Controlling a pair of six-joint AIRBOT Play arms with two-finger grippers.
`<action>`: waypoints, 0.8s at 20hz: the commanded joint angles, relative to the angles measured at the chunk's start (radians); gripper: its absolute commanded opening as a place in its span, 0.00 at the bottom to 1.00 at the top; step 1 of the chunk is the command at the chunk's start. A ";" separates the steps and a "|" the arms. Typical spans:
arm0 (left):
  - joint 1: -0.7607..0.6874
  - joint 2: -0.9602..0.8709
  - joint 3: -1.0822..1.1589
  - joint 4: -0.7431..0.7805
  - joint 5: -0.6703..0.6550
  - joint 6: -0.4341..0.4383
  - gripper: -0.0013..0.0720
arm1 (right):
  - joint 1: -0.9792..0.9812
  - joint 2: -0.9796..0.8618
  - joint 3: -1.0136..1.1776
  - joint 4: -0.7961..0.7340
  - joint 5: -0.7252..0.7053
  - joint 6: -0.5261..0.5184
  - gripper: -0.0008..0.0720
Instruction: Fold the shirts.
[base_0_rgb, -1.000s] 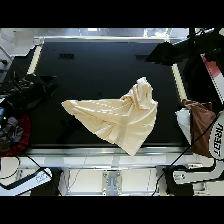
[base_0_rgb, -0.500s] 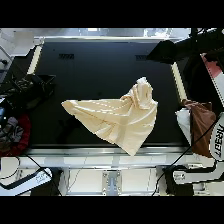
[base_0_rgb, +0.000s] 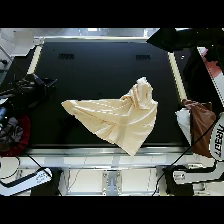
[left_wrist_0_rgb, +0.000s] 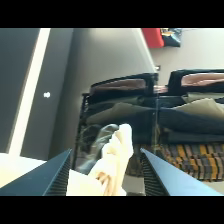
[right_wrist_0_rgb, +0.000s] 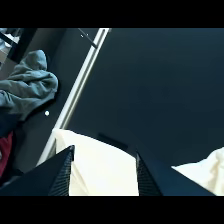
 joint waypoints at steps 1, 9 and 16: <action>0.000 -0.029 -0.001 0.122 0.003 -0.136 0.68 | 0.001 0.000 -0.007 0.002 -0.004 0.006 0.60; -0.038 -0.046 -0.207 0.323 0.274 -0.694 0.68 | 0.008 0.002 -0.074 -0.151 0.362 0.039 0.60; -0.229 -0.076 -0.208 0.169 0.679 -0.903 0.68 | 0.009 0.002 -0.074 -0.148 0.323 0.040 0.60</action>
